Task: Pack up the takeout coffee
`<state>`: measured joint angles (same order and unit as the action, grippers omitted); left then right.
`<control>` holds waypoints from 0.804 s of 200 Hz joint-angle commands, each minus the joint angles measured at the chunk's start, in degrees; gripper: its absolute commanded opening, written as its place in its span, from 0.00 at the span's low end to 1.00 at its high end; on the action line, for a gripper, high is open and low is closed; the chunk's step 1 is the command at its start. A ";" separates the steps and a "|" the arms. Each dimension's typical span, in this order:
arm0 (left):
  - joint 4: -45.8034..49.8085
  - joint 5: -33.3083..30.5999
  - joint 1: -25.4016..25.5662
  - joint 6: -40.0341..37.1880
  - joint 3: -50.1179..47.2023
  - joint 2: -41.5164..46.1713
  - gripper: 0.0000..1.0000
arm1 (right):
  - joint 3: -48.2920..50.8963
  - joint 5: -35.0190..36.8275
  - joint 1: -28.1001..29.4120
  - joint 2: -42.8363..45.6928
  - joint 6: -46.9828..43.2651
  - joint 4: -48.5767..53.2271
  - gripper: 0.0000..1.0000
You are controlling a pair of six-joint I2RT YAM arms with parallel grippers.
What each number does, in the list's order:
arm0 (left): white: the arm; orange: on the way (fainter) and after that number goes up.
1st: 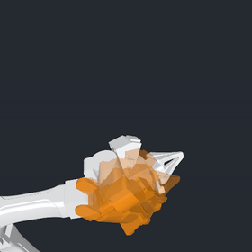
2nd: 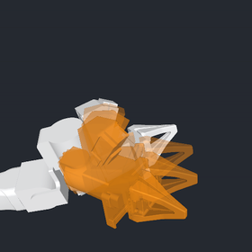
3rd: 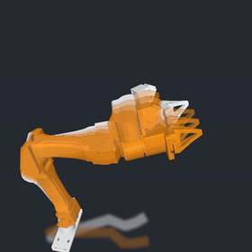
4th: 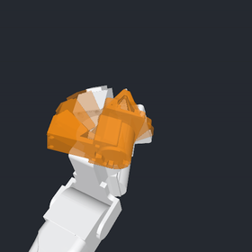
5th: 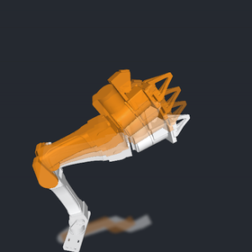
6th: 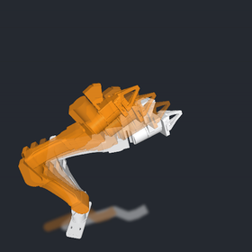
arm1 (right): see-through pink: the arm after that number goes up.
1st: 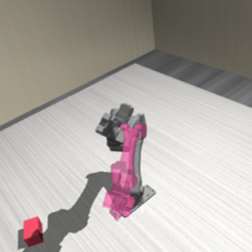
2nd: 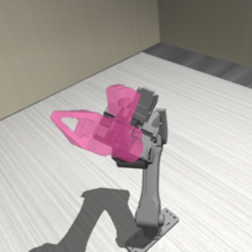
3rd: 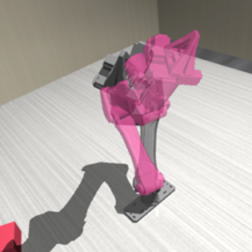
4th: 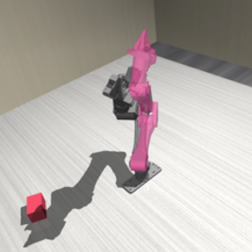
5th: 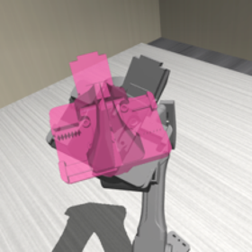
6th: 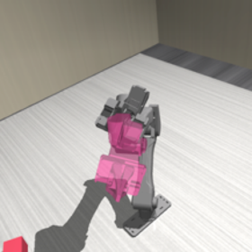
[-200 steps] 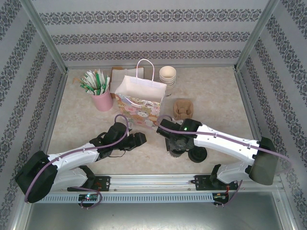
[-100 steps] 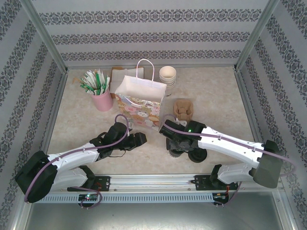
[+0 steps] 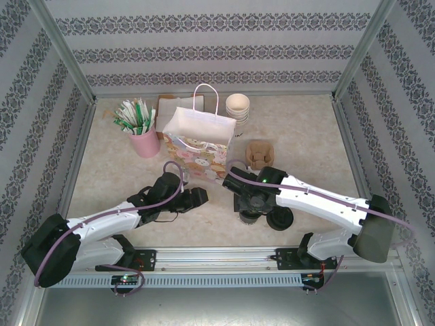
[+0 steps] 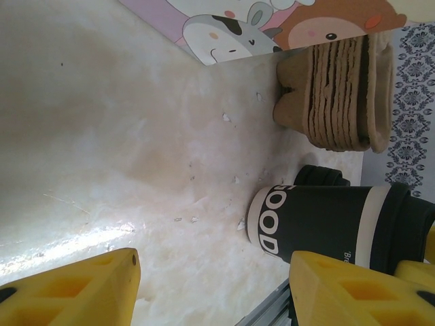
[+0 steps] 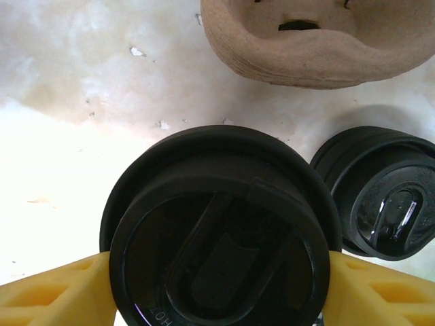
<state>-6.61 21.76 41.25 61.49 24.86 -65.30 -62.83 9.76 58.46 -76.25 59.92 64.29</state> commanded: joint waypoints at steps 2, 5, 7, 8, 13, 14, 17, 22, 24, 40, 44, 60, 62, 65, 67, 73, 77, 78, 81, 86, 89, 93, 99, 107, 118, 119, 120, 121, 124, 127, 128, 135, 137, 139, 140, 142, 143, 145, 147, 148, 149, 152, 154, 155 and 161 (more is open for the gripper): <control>1.78 -1.25 0.82 -1.82 1.75 0.86 0.61 | -1.65 -0.08 -0.96 1.55 1.14 0.99 0.72; 1.78 -1.25 0.82 -1.76 1.74 0.83 0.61 | -1.68 -0.01 -1.05 1.73 1.08 0.87 0.72; 1.78 -1.21 0.84 -1.74 1.72 0.82 0.61 | -1.73 0.08 -1.08 1.83 1.08 0.78 0.72; 1.78 -1.20 0.80 -1.78 1.74 0.85 0.61 | -1.71 0.08 -1.16 1.86 1.08 0.72 0.72; 1.78 -1.23 0.81 -1.74 1.78 0.81 0.61 | -1.68 0.16 -1.22 2.20 1.12 0.52 0.72; 1.78 -1.21 0.78 -1.78 1.77 0.80 0.61 | -1.73 0.17 -1.23 2.27 1.14 0.46 0.72; 1.78 -1.25 0.76 -1.76 1.76 0.75 0.61 | -1.61 0.24 -1.24 2.46 1.08 0.34 0.72; 1.82 -1.22 0.80 -1.77 1.77 0.77 0.61 | -1.57 0.26 -1.33 2.70 1.08 0.18 0.72; 1.79 -1.20 0.83 -1.78 1.77 0.72 0.61 | -1.52 0.33 -1.37 2.75 1.03 0.10 0.72; 1.32 -1.07 0.79 -1.55 1.77 0.49 0.61 | -1.13 0.27 -1.74 3.03 1.10 -0.04 0.72; 1.10 -0.95 0.79 -1.56 1.75 0.42 0.61 | -1.00 0.29 -1.83 2.99 1.08 -0.13 0.72; -0.75 0.09 0.84 -0.86 1.44 -0.34 0.59 | -0.60 0.26 -2.03 2.77 1.37 -0.67 0.69; -1.23 0.36 0.84 -0.79 1.31 -0.46 0.58 | -0.56 0.26 -2.05 2.73 1.35 -0.79 0.69; -2.14 0.95 0.84 -0.58 1.22 -0.79 0.58 | -0.48 0.18 -2.03 2.73 1.34 -1.01 0.69; -2.69 1.34 0.84 -0.45 1.15 -0.99 0.57 | -0.42 0.13 -2.03 2.63 1.41 -1.14 0.69; -4.87 2.68 0.89 0.20 0.92 -1.71 0.56 | -0.29 0.09 -2.11 2.43 1.65 -1.48 0.69; -6.51 3.58 1.00 0.72 0.74 -2.25 0.56 | -0.25 -0.06 -2.12 2.29 1.75 -1.73 0.69; -6.89 3.88 1.05 0.86 0.68 -2.45 0.55 | -0.26 -0.07 -2.12 2.27 1.77 -1.81 0.69; -8.24 4.51 1.17 1.30 0.57 -2.87 0.55 | -0.20 -0.17 -2.14 2.20 1.86 -1.92 0.68; -10.44 5.70 1.45 1.78 0.38 -3.83 0.55 | -0.13 -0.21 -2.13 2.08 2.03 -2.20 0.69; -11.70 6.30 1.60 2.06 0.28 -4.41 0.55 | -0.18 -0.18 -2.19 1.93 2.13 -2.36 0.68; -13.52 7.08 1.84 2.55 0.16 -5.21 0.55 | -0.03 -0.34 -2.25 1.81 2.24 -2.48 0.69; -15.91 8.22 2.23 3.21 0.14 -6.33 0.55 | 0.05 -0.35 -2.21 1.56 2.52 -2.53 0.69; -19.40 9.15 2.87 4.24 -0.11 -8.04 0.54 | -0.01 -0.35 -2.28 1.29 2.79 -2.57 0.68; -24.90 10.24 3.67 6.10 -0.72 -10.45 0.52 | 0.07 -0.43 -2.28 1.01 3.15 -2.59 0.68; -25.32 10.32 3.75 6.32 -0.75 -10.67 0.52 | 0.07 -0.44 -2.29 1.01 3.12 -2.59 0.68; -25.96 10.41 3.84 6.47 -0.76 -10.88 0.52 | 0.07 -0.44 -2.25 1.06 3.20 -2.59 0.68; -26.51 10.45 3.88 6.63 -0.82 -11.11 0.52 | 0.03 -0.44 -2.27 0.99 3.23 -2.59 0.68; -28.08 10.76 4.04 7.26 -0.97 -11.72 0.52 | 0.06 -0.44 -2.29 0.94 3.33 -2.59 0.68; -29.55 11.02 4.28 7.83 -1.08 -12.38 0.52 | 0.07 -0.44 -2.29 1.00 3.47 -2.66 0.68; -30.19 11.11 4.32 8.06 -1.15 -12.52 0.52 | 0.16 -0.44 -2.29 1.01 3.46 -2.67 0.68; -33.67 11.39 4.75 9.32 -1.50 -13.97 0.51 | 0.42 -0.42 -2.29 1.10 3.67 -2.87 0.68; -34.70 11.44 4.85 9.60 -1.55 -14.35 0.50 | 0.53 -0.46 -2.29 1.14 3.72 -2.92 0.68; -35.49 11.48 4.99 9.78 -1.65 -14.71 0.49 | 0.65 -0.45 -2.29 1.18 3.85 -2.96 0.68; -35.97 11.52 5.03 9.96 -1.66 -14.83 0.49 | 0.71 -0.44 -2.29 1.18 3.87 -3.04 0.67; -36.66 11.57 5.21 10.07 -1.66 -15.11 0.49 | 0.78 -0.44 -2.29 1.30 3.88 -3.12 0.67; -36.91 11.60 5.22 10.15 -1.61 -15.21 0.49 | 0.82 -0.44 -2.29 1.29 3.89 -3.12 0.67; -37.45 11.72 5.35 10.27 -1.58 -15.52 0.49 | 0.88 -0.44 -2.29 1.32 3.93 -3.19 0.67; -37.80 11.73 5.51 10.30 -1.53 -15.66 0.48 | 0.98 -0.38 -2.25 1.35 4.05 -3.20 0.67; -37.92 11.77 5.55 10.31 -1.51 -15.79 0.49 | 1.01 -0.37 -2.32 1.36 4.10 -3.25 0.67; -38.02 11.84 5.61 10.35 -1.45 -15.89 0.49 | 1.07 -0.40 -2.35 1.36 4.08 -3.27 0.67; -38.19 11.92 5.78 10.33 -1.26 -16.05 0.49 | 1.19 -0.40 -2.38 1.44 4.14 -3.28 0.67; -38.14 11.93 5.90 10.32 -1.16 -16.15 0.49 | 1.25 -0.43 -2.40 1.49 4.19 -3.29 0.67; -38.09 11.92 5.97 10.23 -1.06 -16.21 0.49 | 1.23 -0.44 -2.39 1.47 4.22 -3.25 0.67; -37.53 11.87 6.39 9.88 -0.65 -16.26 0.49 | 1.39 -0.38 -2.47 1.54 4.35 -3.37 0.67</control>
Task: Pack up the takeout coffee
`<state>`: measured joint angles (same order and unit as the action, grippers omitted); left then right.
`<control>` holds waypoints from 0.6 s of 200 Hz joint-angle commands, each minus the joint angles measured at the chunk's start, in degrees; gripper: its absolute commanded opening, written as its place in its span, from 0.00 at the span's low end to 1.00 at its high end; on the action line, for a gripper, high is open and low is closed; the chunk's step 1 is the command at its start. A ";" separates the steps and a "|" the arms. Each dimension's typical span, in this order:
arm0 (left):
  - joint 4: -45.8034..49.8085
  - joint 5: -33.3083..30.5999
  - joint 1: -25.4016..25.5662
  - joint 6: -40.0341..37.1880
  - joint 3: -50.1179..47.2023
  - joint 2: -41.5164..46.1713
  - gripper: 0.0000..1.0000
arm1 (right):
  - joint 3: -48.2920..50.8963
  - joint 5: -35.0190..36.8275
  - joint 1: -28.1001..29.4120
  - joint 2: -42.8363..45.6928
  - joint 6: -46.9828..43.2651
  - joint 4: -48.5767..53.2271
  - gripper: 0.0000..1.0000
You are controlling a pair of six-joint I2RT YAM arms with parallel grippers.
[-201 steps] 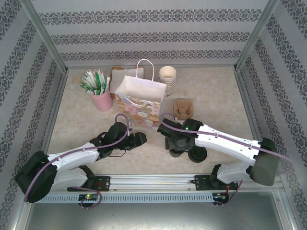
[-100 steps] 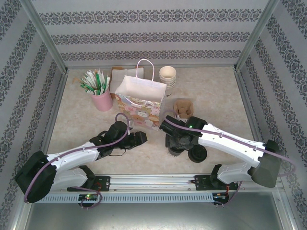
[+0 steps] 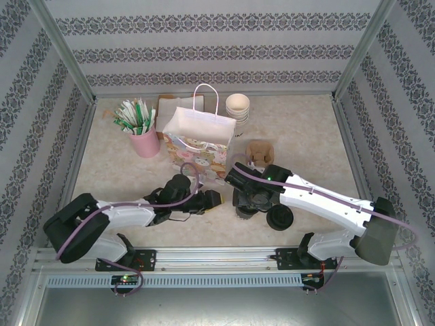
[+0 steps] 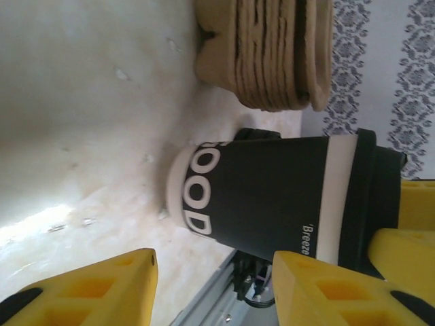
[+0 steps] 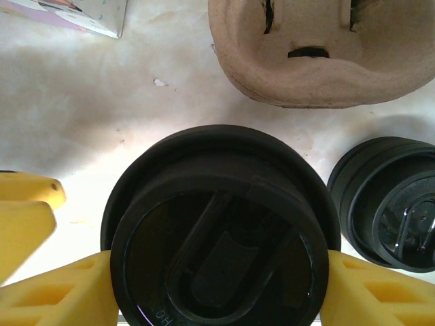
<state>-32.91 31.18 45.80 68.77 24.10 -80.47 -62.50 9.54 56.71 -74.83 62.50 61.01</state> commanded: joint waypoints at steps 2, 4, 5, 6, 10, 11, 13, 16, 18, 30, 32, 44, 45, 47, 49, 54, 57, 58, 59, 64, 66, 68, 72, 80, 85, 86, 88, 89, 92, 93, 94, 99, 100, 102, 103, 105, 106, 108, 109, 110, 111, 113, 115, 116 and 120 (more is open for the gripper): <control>-10.98 2.41 1.95 2.40 0.26 -1.03 0.49 | 1.15 -0.14 -0.72 0.19 1.78 -0.10 0.67; -10.74 2.33 2.11 2.28 0.38 -1.04 0.49 | 1.15 -0.09 -0.72 0.14 1.87 -0.04 0.67; -10.63 2.32 2.19 2.17 0.45 -0.98 0.49 | 1.20 -0.12 -0.72 0.13 1.89 -0.07 0.67; -10.48 2.23 2.23 2.08 0.48 -0.95 0.50 | 1.22 -0.13 -0.72 0.17 1.91 -0.04 0.67; -9.97 2.10 2.42 1.68 0.66 -0.92 0.50 | 1.34 -0.05 -0.77 0.20 1.94 -0.05 0.67; -9.89 2.03 2.48 1.65 0.67 -0.87 0.50 | 1.38 0.00 -0.79 0.20 1.93 -0.12 0.67; -9.76 1.95 2.55 1.48 0.76 -0.76 0.50 | 1.38 0.03 -0.80 0.21 2.01 -0.04 0.67; -9.58 1.85 2.68 1.38 0.85 -0.57 0.50 | 1.42 -0.03 -0.81 0.21 2.08 -0.09 0.67; -9.56 1.80 2.75 1.24 0.86 -0.50 0.50 | 1.48 -0.04 -0.81 0.19 2.16 -0.10 0.67; -10.05 1.68 2.89 1.34 0.62 -0.10 0.50 | 1.81 -0.02 -0.90 0.16 2.42 -0.28 0.67; -10.16 1.65 2.89 1.40 0.54 -0.06 0.50 | 1.86 -0.04 -0.90 0.15 2.42 -0.28 0.67; -10.27 1.19 2.89 1.65 0.26 0.06 0.50 | 1.97 -0.13 -1.01 0.14 2.56 -0.74 0.67; -10.22 1.18 2.89 1.69 0.25 0.05 0.50 | 2.00 -0.18 -1.00 0.13 2.59 -0.77 0.67; -10.17 1.12 2.89 1.66 0.18 0.11 0.50 | 1.96 -0.17 -1.03 0.17 2.62 -0.91 0.66; -10.14 1.09 2.89 1.64 0.23 0.04 0.50 | 2.01 -0.23 -1.06 0.15 2.62 -1.01 0.66; -10.08 1.04 2.89 1.71 0.24 -0.16 0.50 | 2.02 -0.35 -1.07 0.21 2.71 -1.20 0.66; -10.22 1.05 2.89 1.81 0.25 -0.37 0.50 | 1.99 -0.35 -1.07 0.27 2.71 -1.31 0.66; -10.19 1.11 2.89 1.85 0.29 -0.43 0.50 | 1.96 -0.33 -1.07 0.28 2.71 -1.37 0.66; -10.31 1.14 2.89 1.87 0.31 -0.50 0.50 | 1.95 -0.41 -1.07 0.29 2.76 -1.44 0.66; -10.84 1.16 2.97 2.15 0.31 -0.93 0.50 | 1.95 -0.46 -1.15 0.41 2.81 -1.63 0.66; -11.08 1.21 2.98 2.26 0.33 -1.16 0.50 | 1.95 -0.48 -1.09 0.39 2.87 -1.67 0.66; -11.42 1.18 2.93 2.49 0.29 -1.25 0.50 | 1.97 -0.46 -1.10 0.39 2.93 -1.73 0.66; -12.42 1.31 3.02 2.85 0.25 -1.67 0.50 | 1.96 -0.44 -1.14 0.46 2.94 -1.83 0.66; -14.93 1.57 3.07 3.88 0.08 -2.59 0.50 | 2.04 -0.53 -1.22 0.55 3.04 -2.03 0.66; -16.31 1.68 3.04 4.50 -0.06 -3.18 0.50 | 2.03 -0.58 -1.28 0.58 3.07 -2.15 0.66; -16.75 1.64 3.01 4.69 -0.08 -3.28 0.50 | 2.03 -0.58 -1.27 0.57 3.07 -2.14 0.66; -17.32 1.66 3.05 4.92 -0.16 -3.47 0.50 | 2.08 -0.60 -1.30 0.56 3.07 -2.20 0.66; -17.70 1.67 3.06 5.03 -0.18 -3.60 0.50 | 2.14 -0.63 -1.27 0.56 3.07 -2.21 0.66; -18.38 1.68 3.07 5.38 -0.23 -3.89 0.50 | 2.18 -0.68 -1.26 0.56 3.07 -2.29 0.66; -18.57 1.64 3.11 5.48 -0.26 -3.99 0.50 | 2.15 -0.72 -1.26 0.56 3.07 -2.30 0.66; -18.81 1.67 3.13 5.58 -0.27 -4.12 0.51 | 2.13 -0.69 -1.30 0.56 3.07 -2.30 0.66; -19.91 1.76 3.15 6.03 -0.28 -4.62 0.51 | 2.20 -0.79 -1.29 0.53 3.07 -2.38 0.65; -20.09 1.77 3.15 6.07 -0.28 -4.70 0.51 | 2.20 -0.86 -1.31 0.50 3.07 -2.39 0.65; -20.40 1.89 3.15 6.21 -0.32 -4.92 0.51 | 2.21 -0.91 -1.33 0.50 3.11 -2.39 0.65; -20.51 1.92 3.15 6.25 -0.30 -4.99 0.51 | 2.21 -0.92 -1.38 0.49 3.09 -2.39 0.65; -20.72 1.99 3.20 6.34 -0.24 -5.23 0.51 | 2.21 -0.93 -1.41 0.48 3.07 -2.39 0.65; -20.85 1.97 3.22 6.36 -0.22 -5.32 0.51 | 2.21 -0.97 -1.42 0.47 3.07 -2.35 0.65; -21.03 2.00 3.24 6.48 -0.22 -5.43 0.51 | 2.27 -1.00 -1.42 0.47 3.07 -2.38 0.65; -21.09 2.02 3.24 6.47 -0.21 -5.55 0.51 | 2.28 -1.01 -1.47 0.47 3.11 -2.34 0.66; -21.21 2.08 3.24 6.51 -0.24 -5.65 0.51 | 2.25 -1.01 -1.45 0.47 3.09 -2.37 0.65; -21.31 2.06 3.24 6.57 -0.22 -5.70 0.51 | 2.23 -1.01 -1.48 0.47 3.08 -2.38 0.65; -21.45 2.11 3.29 6.60 -0.20 -5.79 0.51 | 2.22 -1.01 -1.45 0.47 3.07 -2.38 0.66; -21.62 2.13 3.32 6.72 -0.19 -6.00 0.51 | 2.23 -1.04 -1.43 0.48 3.13 -2.35 0.65; -21.73 2.17 3.32 6.76 -0.19 -6.05 0.51 | 2.31 -1.07 -1.43 0.48 3.10 -2.37 0.65; -22.09 2.20 3.33 6.93 -0.19 -6.17 0.51 | 2.33 -1.06 -1.42 0.47 3.10 -2.39 0.65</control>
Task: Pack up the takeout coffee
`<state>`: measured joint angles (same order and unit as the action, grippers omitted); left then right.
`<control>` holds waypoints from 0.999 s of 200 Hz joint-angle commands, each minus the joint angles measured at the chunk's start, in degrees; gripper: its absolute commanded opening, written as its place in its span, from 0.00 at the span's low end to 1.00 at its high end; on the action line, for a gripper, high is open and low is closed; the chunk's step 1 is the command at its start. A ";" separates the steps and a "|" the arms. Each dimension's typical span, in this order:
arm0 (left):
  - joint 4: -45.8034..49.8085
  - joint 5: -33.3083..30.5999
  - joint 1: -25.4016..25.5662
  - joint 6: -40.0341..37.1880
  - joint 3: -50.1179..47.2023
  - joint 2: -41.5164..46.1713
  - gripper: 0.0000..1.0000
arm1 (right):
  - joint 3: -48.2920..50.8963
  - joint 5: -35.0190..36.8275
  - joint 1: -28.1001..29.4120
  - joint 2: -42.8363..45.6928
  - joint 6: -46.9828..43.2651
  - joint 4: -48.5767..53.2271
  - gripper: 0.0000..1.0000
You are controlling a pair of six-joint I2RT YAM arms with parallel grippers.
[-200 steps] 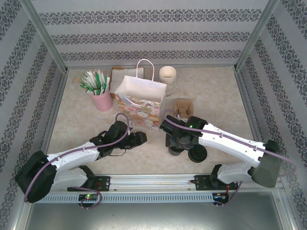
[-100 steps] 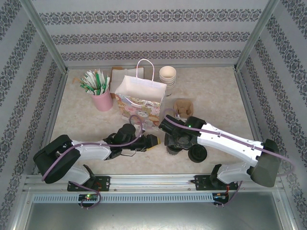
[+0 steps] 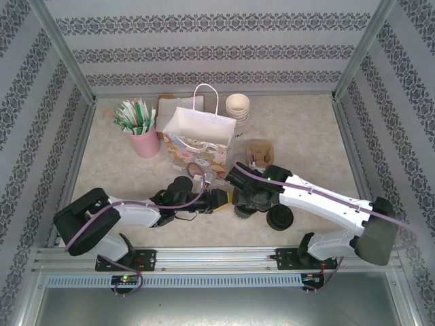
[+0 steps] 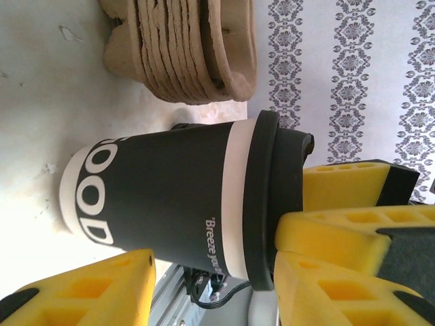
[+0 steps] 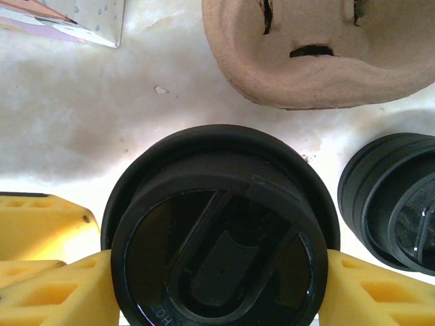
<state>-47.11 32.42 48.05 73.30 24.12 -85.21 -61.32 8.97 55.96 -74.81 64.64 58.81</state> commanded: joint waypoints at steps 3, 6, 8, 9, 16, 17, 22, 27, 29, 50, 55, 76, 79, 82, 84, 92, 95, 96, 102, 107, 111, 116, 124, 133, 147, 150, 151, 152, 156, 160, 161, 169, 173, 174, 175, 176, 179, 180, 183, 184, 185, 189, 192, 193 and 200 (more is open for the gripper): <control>-8.17 0.99 1.08 2.52 -0.23 -1.64 0.51 | 1.16 -0.52 -0.69 0.45 0.97 -0.14 0.65; -8.41 0.99 1.08 2.67 -0.33 -1.77 0.51 | 1.21 -0.52 -0.68 0.45 1.08 -0.22 0.65; -8.60 0.98 1.08 2.65 -0.31 -1.82 0.51 | 1.23 -0.51 -0.75 0.43 1.10 -0.19 0.65; -8.61 0.98 1.08 2.69 -0.30 -1.81 0.51 | 1.21 -0.52 -0.76 0.44 1.05 -0.19 0.65; -8.93 0.98 1.08 2.75 -0.34 -1.98 0.51 | 1.34 -0.57 -0.77 0.54 1.16 -0.29 0.65; -8.90 0.93 1.08 2.74 -0.32 -2.02 0.51 | 1.32 -0.60 -0.77 0.54 1.17 -0.32 0.65; -8.88 0.83 1.10 2.73 -0.32 -2.00 0.51 | 1.37 -0.62 -0.82 0.54 1.12 -0.48 0.65; -8.77 0.86 1.17 2.75 -0.22 -2.00 0.51 | 1.39 -0.70 -0.77 0.54 1.18 -0.56 0.65; -8.76 0.81 1.17 2.69 -0.22 -2.05 0.51 | 1.42 -0.64 -0.77 0.54 1.12 -0.65 0.65; -8.62 0.87 1.17 2.64 -0.13 -2.06 0.52 | 1.30 -0.80 -0.77 0.28 1.23 -0.80 0.65; -8.38 0.80 1.21 2.56 -0.04 -2.13 0.51 | 1.29 -0.80 -0.81 0.19 1.13 -0.80 0.65; -8.02 0.75 1.41 2.31 -0.12 -2.94 0.52 | 1.13 -0.82 -0.77 0.23 1.22 -0.85 0.65; -8.13 0.72 1.37 2.29 -0.22 -3.13 0.52 | 1.12 -0.81 -0.81 0.19 1.24 -0.93 0.65; -8.19 0.72 1.42 2.33 -0.30 -3.28 0.52 | 1.11 -0.84 -0.77 0.19 1.22 -0.97 0.65; -8.31 0.71 1.43 2.39 -0.35 -3.29 0.52 | 1.05 -0.83 -0.77 0.19 1.20 -0.93 0.65; -8.71 0.61 1.42 2.48 -0.47 -3.74 0.52 | 0.96 -0.84 -0.77 0.27 1.19 -1.02 0.65; -8.92 0.57 1.43 2.53 -0.64 -3.80 0.52 | 0.94 -0.88 -0.77 0.27 1.19 -0.99 0.65; -8.94 0.51 1.43 2.54 -0.65 -3.86 0.52 | 0.94 -0.88 -0.73 0.27 1.19 -1.03 0.65; -9.34 0.41 1.43 2.64 -0.80 -4.20 0.52 | 0.94 -0.86 -0.79 0.27 1.23 -1.06 0.65; -9.75 0.27 1.51 2.65 -0.98 -4.55 0.52 | 0.94 -0.89 -0.77 0.27 1.27 -1.05 0.65; -10.10 0.23 1.52 2.79 -1.08 -4.74 0.52 | 0.94 -0.91 -0.77 0.32 1.32 -1.14 0.65; -10.62 0.19 1.47 2.96 -1.24 -5.09 0.52 | 0.95 -0.95 -0.77 0.33 1.28 -1.22 0.65; -11.68 0.21 1.52 3.37 -1.39 -5.69 0.52 | 0.95 -1.08 -0.81 0.36 1.28 -1.29 0.65; -13.03 0.23 1.52 3.89 -1.58 -6.45 0.52 | 1.02 -1.15 -0.77 0.36 1.47 -1.41 0.65; -15.15 0.25 1.61 4.71 -1.78 -7.61 0.52 | 1.33 -1.40 -0.77 0.58 1.67 -1.76 0.65; -15.55 0.19 1.61 4.87 -1.86 -7.87 0.52 | 1.46 -1.39 -0.79 0.62 1.78 -1.86 0.65; -15.68 0.19 1.61 4.94 -1.87 -7.91 0.52 | 1.51 -1.40 -0.78 0.62 1.75 -1.86 0.65; -15.84 0.18 1.61 5.02 -1.88 -7.98 0.52 | 1.49 -1.41 -0.77 0.67 1.82 -1.94 0.65; -16.41 0.18 1.61 5.21 -1.96 -8.25 0.52 | 1.60 -1.50 -0.81 0.78 1.93 -2.08 0.65; -16.86 0.09 1.61 5.38 -2.05 -8.40 0.52 | 1.71 -1.56 -0.82 0.87 2.06 -2.18 0.65; -17.00 0.05 1.61 5.42 -2.10 -8.49 0.52 | 1.72 -1.58 -0.79 0.88 2.06 -2.19 0.65; -17.71 -0.16 1.61 5.62 -2.27 -8.73 0.52 | 2.12 -1.52 -0.79 1.11 2.37 -2.25 0.65; -17.98 -0.27 1.61 5.63 -2.32 -8.78 0.52 | 2.23 -1.52 -0.77 1.23 2.49 -2.42 0.65; -18.04 -0.35 1.61 5.63 -2.32 -8.81 0.52 | 2.33 -1.55 -0.77 1.28 2.50 -2.44 0.65; -18.07 -0.35 1.61 5.63 -2.37 -8.82 0.52 | 2.38 -1.62 -0.77 1.30 2.55 -2.50 0.65; -18.09 -0.39 1.61 5.63 -2.39 -8.83 0.52 | 2.41 -1.60 -0.77 1.32 2.57 -2.57 0.65; -18.18 -0.56 1.58 5.63 -2.45 -8.90 0.53 | 2.51 -1.60 -0.77 1.39 2.67 -2.71 0.65; -18.27 -0.58 1.59 5.67 -2.47 -8.91 0.53 | 2.56 -1.64 -0.77 1.40 2.63 -2.72 0.65; -18.39 -0.66 1.60 5.70 -2.54 -8.92 0.53 | 2.65 -1.73 -0.81 1.55 2.75 -2.88 0.65; -18.38 -0.68 1.61 5.71 -2.61 -8.92 0.53 | 2.67 -1.75 -0.84 1.57 2.81 -2.94 0.65; -18.42 -0.73 1.56 5.71 -2.60 -8.92 0.53 | 2.73 -1.76 -0.80 1.58 2.83 -2.97 0.65; -18.45 -0.78 1.61 5.75 -2.61 -9.00 0.53 | 2.91 -1.83 -0.77 1.67 2.91 -3.08 0.65; -18.57 -0.79 1.61 5.79 -2.67 -9.01 0.53 | 3.03 -1.81 -0.79 1.74 2.94 -3.21 0.65; -18.60 -0.83 1.61 5.80 -2.67 -9.01 0.53 | 3.04 -1.83 -0.78 1.76 2.99 -3.24 0.65; -18.80 -0.88 1.58 5.80 -2.76 -9.10 0.53 | 3.07 -1.91 -0.85 1.77 3.19 -3.26 0.65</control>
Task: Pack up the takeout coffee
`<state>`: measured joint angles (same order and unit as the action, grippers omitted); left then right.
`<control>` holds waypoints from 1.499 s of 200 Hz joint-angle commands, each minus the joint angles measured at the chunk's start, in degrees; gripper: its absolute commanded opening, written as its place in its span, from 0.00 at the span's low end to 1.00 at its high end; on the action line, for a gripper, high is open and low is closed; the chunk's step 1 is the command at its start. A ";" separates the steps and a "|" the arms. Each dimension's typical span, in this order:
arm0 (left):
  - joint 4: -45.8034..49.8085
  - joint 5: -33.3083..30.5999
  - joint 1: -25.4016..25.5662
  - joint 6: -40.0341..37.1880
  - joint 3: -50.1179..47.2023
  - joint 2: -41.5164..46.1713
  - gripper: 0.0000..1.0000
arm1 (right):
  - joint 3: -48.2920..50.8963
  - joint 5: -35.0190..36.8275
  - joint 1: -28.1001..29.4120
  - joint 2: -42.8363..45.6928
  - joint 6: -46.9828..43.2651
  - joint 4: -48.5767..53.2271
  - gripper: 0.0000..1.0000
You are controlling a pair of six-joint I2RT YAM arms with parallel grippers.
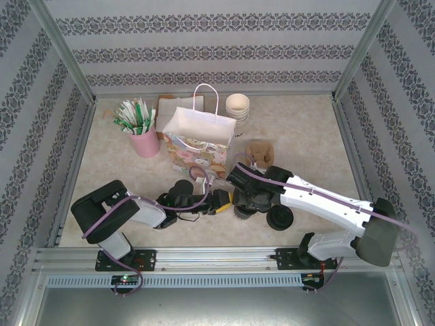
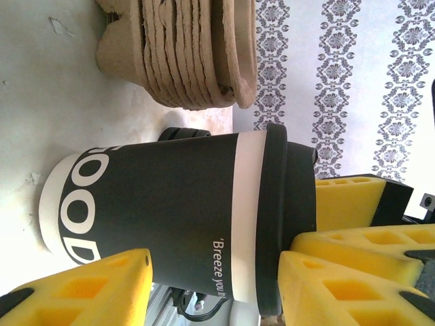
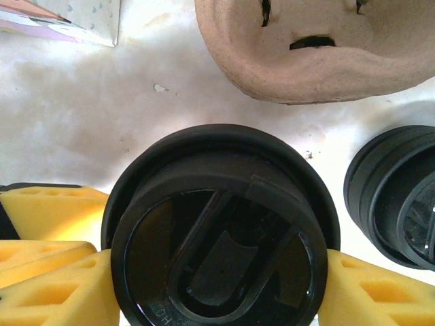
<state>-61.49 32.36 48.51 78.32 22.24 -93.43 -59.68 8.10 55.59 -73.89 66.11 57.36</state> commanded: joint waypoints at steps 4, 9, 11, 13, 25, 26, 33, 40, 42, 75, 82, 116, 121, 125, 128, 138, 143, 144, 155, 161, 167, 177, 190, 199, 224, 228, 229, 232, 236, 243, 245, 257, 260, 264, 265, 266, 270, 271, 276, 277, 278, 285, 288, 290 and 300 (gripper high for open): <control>-4.36 -0.88 1.15 0.78 -0.91 -0.96 0.53 | 1.42 -1.04 -0.48 0.91 1.82 -1.79 0.65; -4.06 -0.83 1.15 0.77 -0.88 -0.98 0.53 | 1.41 -0.99 -0.49 0.94 1.80 -1.81 0.65; -3.94 -0.88 1.15 0.73 -0.88 -0.97 0.53 | 1.45 -1.05 -0.49 0.98 1.82 -1.82 0.65; -3.77 -0.82 1.15 0.70 -0.88 -0.97 0.53 | 1.49 -0.97 -0.49 1.02 1.83 -1.82 0.65; -3.06 -0.96 1.15 0.30 -0.97 -0.88 0.53 | 1.33 -0.84 -0.49 1.23 1.83 -1.77 0.65; -3.04 -0.97 1.15 0.28 -0.97 -0.88 0.53 | 1.37 -0.82 -0.49 1.26 1.88 -1.79 0.65; -2.69 -1.13 1.22 0.09 -1.04 -0.88 0.53 | 1.24 -0.68 -0.44 1.37 1.84 -1.85 0.65; -2.58 -1.30 1.20 -0.06 -1.19 -0.88 0.53 | 1.19 -0.63 -0.49 1.40 1.86 -1.88 0.65; -2.53 -1.30 1.16 -0.11 -1.22 -0.88 0.53 | 1.20 -0.67 -0.49 1.43 1.86 -1.85 0.65; -1.31 -1.79 1.19 -0.50 -1.32 -0.96 0.54 | 0.47 -1.07 -0.48 1.38 1.67 -1.90 0.66; -1.26 -1.87 1.15 -0.58 -1.30 -1.14 0.54 | 0.19 -1.00 -0.49 1.48 1.58 -1.88 0.67; -1.28 -2.14 1.21 -0.72 -1.41 -1.45 0.54 | -0.57 -0.98 -0.49 1.46 1.26 -1.54 0.69; -1.13 -2.25 1.21 -0.73 -1.41 -1.49 0.54 | -0.61 -1.04 -0.47 1.47 1.29 -1.53 0.69; -1.09 -2.34 1.15 -0.80 -1.45 -1.57 0.54 | -0.69 -1.07 -0.49 1.42 1.30 -1.47 0.69; -1.01 -2.37 1.15 -0.85 -1.49 -1.58 0.54 | -0.63 -1.09 -0.46 1.46 1.31 -1.44 0.70; -1.08 -2.39 1.15 -0.85 -1.50 -1.82 0.54 | -0.77 -1.15 -0.49 1.53 1.31 -1.54 0.70; -1.19 -2.45 1.22 -0.77 -1.56 -1.91 0.54 | -0.86 -1.15 -0.49 1.55 1.31 -1.61 0.70; -1.23 -2.47 1.23 -0.79 -1.57 -1.92 0.54 | -0.83 -1.15 -0.49 1.55 1.31 -1.57 0.70; -1.47 -2.65 1.18 -0.72 -1.59 -2.24 0.54 | -1.11 -1.01 -0.49 1.64 1.17 -1.53 0.70; -1.65 -2.65 1.18 -0.72 -1.59 -2.33 0.54 | -1.23 -0.98 -0.49 1.71 1.09 -1.50 0.70; -1.70 -2.67 1.18 -0.63 -1.59 -2.50 0.54 | -1.39 -0.95 -0.49 1.64 1.00 -1.49 0.70; -1.83 -2.71 1.16 -0.66 -1.59 -2.84 0.54 | -1.62 -0.98 -0.49 1.56 0.87 -1.51 0.70; -2.28 -2.61 1.23 -0.56 -1.60 -3.31 0.54 | -1.92 -1.11 -0.41 1.34 0.70 -1.53 0.70; -2.69 -2.57 1.23 -0.42 -1.54 -3.73 0.54 | -2.09 -1.17 -0.40 1.12 0.45 -1.45 0.71; -3.94 -2.65 1.23 -0.01 -1.59 -4.78 0.54 | -2.89 -0.94 -0.05 0.60 0.26 -0.87 0.71; -3.98 -2.68 1.23 -0.01 -1.59 -4.90 0.54 | -2.96 -0.88 0.04 0.51 0.25 -0.86 0.72; -3.98 -2.71 1.23 -0.01 -1.59 -4.91 0.54 | -3.02 -0.89 0.04 0.50 0.30 -0.85 0.72; -4.06 -2.74 1.23 -0.06 -1.59 -5.04 0.54 | -3.13 -0.89 0.09 0.43 0.27 -0.82 0.72; -4.15 -2.71 1.23 -0.02 -1.59 -5.16 0.54 | -3.25 -0.85 0.12 0.37 0.31 -0.69 0.72; -4.36 -2.68 1.24 0.00 -1.50 -5.43 0.54 | -3.44 -0.78 0.10 0.16 0.30 -0.54 0.72; -4.39 -2.68 1.24 0.03 -1.45 -5.49 0.54 | -3.56 -0.80 0.12 0.11 0.31 -0.46 0.72; -4.92 -2.68 1.26 0.16 -1.32 -5.92 0.53 | -3.86 -0.69 0.26 -0.40 0.48 0.12 0.72; -5.13 -2.70 1.24 0.12 -1.28 -6.01 0.54 | -3.95 -0.67 0.23 -0.53 0.70 0.38 0.72; -5.16 -2.71 1.23 0.14 -1.25 -6.06 0.54 | -4.08 -0.70 0.30 -0.66 0.73 0.59 0.71; -5.23 -2.68 1.23 0.15 -1.24 -6.02 0.54 | -4.10 -0.71 0.30 -0.74 0.76 0.62 0.71; -5.31 -2.67 1.23 0.16 -1.24 -6.04 0.54 | -4.12 -0.71 0.30 -0.74 0.72 0.63 0.71; -5.31 -2.74 1.23 0.15 -1.23 -6.15 0.54 | -4.24 -0.70 0.30 -0.94 0.71 0.75 0.71; -5.31 -2.69 1.28 0.11 -1.23 -6.15 0.54 | -4.23 -0.71 0.30 -0.97 0.75 0.74 0.71; -5.30 -2.70 1.24 0.15 -1.23 -6.24 0.54 | -4.30 -0.78 0.38 -1.20 0.78 0.96 0.71; -5.30 -2.72 1.24 0.16 -1.23 -6.20 0.54 | -4.35 -0.79 0.34 -1.27 0.78 0.98 0.71; -5.30 -2.73 1.23 0.16 -1.19 -6.22 0.54 | -4.37 -0.75 0.37 -1.31 0.82 0.99 0.70; -5.30 -2.76 1.24 0.15 -1.20 -6.38 0.53 | -4.60 -0.76 0.36 -1.64 0.94 1.47 0.70; -5.35 -2.74 1.23 0.16 -1.15 -6.41 0.53 | -4.73 -0.79 0.39 -1.87 0.96 1.63 0.69; -5.38 -2.78 1.21 0.12 -1.15 -6.48 0.54 | -4.78 -0.79 0.39 -1.94 0.91 1.68 0.69; -5.39 -2.74 1.30 0.11 -1.17 -6.60 0.53 | -5.30 -0.85 0.56 -2.38 0.63 1.88 0.67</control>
<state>-63.57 29.85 48.77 78.54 21.21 -99.07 -62.28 7.22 55.64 -75.09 67.18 58.96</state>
